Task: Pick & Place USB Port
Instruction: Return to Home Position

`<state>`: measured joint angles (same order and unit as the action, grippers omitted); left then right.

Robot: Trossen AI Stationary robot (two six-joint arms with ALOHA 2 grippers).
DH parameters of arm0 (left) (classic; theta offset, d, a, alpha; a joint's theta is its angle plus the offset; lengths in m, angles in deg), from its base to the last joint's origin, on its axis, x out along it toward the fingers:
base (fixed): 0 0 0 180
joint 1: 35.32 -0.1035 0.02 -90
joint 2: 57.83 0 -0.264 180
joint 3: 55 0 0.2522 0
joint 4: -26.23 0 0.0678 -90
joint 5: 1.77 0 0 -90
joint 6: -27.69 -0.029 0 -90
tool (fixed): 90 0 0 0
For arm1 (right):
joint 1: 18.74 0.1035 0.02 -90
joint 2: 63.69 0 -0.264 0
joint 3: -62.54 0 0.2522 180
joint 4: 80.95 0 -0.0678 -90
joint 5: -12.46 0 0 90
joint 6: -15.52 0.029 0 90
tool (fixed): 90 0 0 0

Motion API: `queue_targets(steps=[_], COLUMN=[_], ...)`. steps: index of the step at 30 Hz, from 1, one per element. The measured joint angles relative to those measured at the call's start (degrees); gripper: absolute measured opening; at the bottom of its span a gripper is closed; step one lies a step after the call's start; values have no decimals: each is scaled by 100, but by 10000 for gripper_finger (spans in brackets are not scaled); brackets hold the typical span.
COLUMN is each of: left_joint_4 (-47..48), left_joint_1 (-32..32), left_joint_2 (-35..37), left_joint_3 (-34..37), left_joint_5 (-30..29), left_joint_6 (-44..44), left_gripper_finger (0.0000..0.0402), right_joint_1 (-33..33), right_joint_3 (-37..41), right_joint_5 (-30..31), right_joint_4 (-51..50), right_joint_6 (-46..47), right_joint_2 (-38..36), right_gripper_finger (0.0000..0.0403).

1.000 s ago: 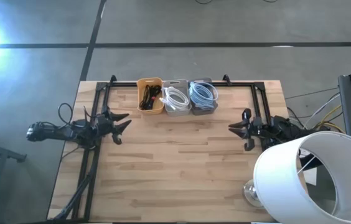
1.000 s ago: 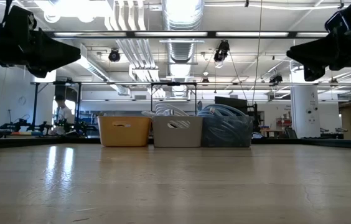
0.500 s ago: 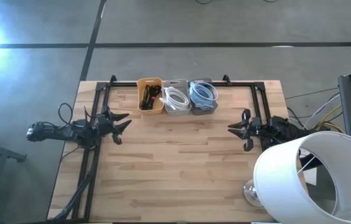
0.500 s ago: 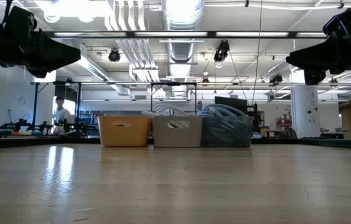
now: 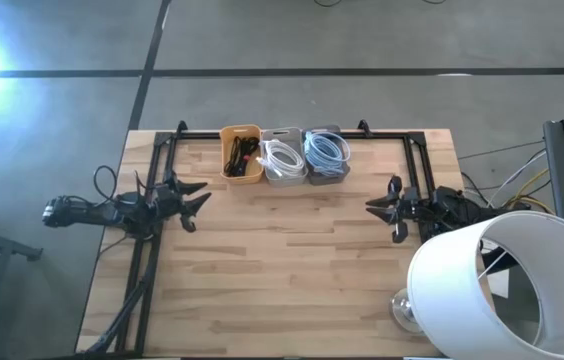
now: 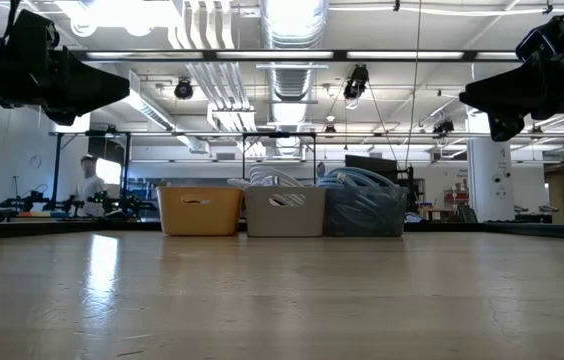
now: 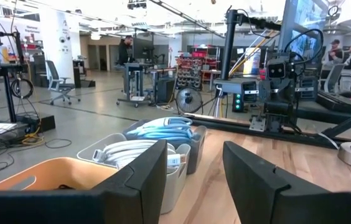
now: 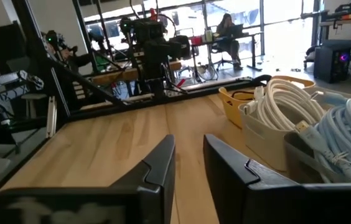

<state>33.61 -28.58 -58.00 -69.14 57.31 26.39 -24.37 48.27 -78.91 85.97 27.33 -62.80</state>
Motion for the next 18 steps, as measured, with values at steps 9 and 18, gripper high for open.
queue_targets(steps=[9, 18], left_joint_4=[-2, -2], left_joint_1=[0, 0], left_joint_2=[0, 0], left_joint_3=[2, 4], left_joint_5=[0, 0], left_joint_6=[0, 0], left_gripper_finger=[161, 161], right_joint_1=[0, 0], right_joint_3=[0, 0], right_joint_5=[-1, -2], right_joint_4=[1, 2], right_joint_6=[0, 0], right_joint_2=[0, 0], right_gripper_finger=[65, 70])
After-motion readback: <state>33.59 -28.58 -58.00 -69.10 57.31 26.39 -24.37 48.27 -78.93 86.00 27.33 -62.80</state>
